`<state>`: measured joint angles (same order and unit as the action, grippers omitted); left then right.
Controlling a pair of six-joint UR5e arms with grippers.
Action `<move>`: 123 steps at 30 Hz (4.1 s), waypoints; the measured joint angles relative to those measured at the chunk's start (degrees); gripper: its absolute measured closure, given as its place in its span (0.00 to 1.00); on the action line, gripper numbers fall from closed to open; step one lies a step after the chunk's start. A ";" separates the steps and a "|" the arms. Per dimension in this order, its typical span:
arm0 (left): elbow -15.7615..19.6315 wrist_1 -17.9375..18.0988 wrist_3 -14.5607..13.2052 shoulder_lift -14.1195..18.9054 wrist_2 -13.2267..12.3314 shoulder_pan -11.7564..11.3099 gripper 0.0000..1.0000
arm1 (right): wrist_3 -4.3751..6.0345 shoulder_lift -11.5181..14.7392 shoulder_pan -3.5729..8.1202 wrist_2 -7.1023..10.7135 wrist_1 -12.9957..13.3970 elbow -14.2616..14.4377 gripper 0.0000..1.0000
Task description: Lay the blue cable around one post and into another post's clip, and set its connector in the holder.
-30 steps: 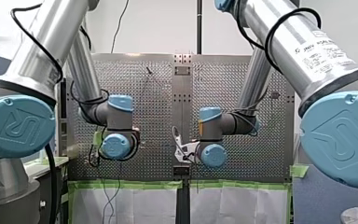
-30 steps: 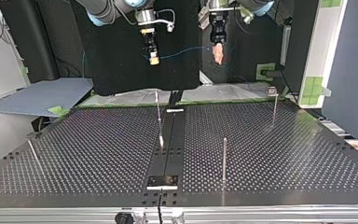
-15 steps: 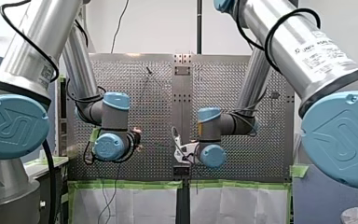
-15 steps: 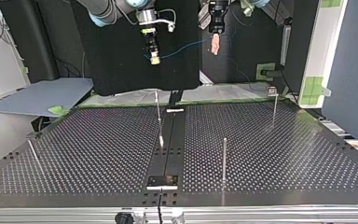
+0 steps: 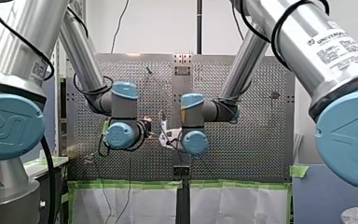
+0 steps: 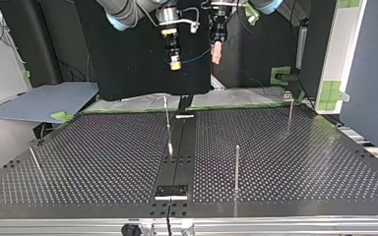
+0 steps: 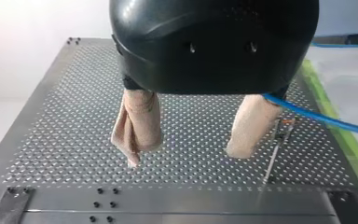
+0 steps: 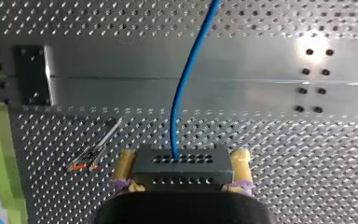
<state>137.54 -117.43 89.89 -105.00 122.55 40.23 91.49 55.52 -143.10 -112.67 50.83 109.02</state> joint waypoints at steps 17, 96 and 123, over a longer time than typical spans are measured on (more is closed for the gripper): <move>-3.49 -8.78 8.69 1.33 2.18 -3.86 0.00 | 4.74 8.53 4.33 -4.69 -8.52 4.88 0.97; -34.18 -48.50 16.76 19.61 -8.75 -17.81 0.00 | -1.93 22.82 14.49 9.54 -33.51 -20.79 0.97; -46.38 -52.94 18.45 16.24 -16.78 -24.90 0.00 | -2.14 19.54 14.72 10.88 -36.56 -32.12 0.97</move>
<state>91.15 -170.38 108.33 -88.77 105.77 15.32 89.35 75.07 -128.38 -101.79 14.27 76.90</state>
